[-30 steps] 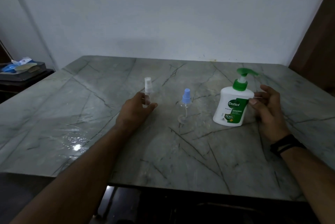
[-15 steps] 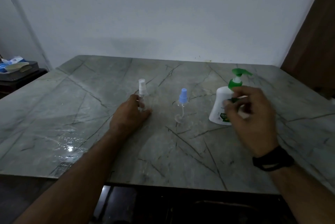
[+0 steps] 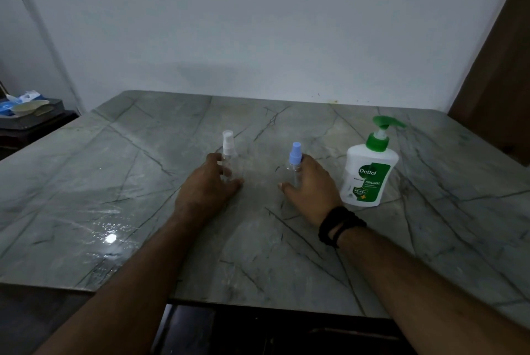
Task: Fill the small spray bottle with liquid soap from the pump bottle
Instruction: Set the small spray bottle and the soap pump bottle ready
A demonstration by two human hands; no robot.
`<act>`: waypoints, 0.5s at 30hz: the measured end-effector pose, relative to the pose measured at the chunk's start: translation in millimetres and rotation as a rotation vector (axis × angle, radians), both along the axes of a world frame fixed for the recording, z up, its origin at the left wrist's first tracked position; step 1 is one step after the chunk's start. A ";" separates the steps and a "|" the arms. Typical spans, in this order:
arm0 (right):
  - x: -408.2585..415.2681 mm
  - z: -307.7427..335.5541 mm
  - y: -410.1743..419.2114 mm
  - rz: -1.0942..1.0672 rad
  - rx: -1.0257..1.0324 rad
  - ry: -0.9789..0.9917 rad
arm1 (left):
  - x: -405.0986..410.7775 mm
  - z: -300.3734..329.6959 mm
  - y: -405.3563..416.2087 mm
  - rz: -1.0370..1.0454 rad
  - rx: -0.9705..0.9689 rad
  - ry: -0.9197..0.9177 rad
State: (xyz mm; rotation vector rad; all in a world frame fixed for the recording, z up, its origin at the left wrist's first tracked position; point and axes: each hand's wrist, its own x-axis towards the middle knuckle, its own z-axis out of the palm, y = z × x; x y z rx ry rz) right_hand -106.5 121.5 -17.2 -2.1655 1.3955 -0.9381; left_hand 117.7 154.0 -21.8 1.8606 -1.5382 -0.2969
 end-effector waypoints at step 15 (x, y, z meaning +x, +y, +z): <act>3.2 -16.3 -32.1 -0.014 -0.012 -0.089 | -13.3 4.8 10.9 0.121 -0.221 0.045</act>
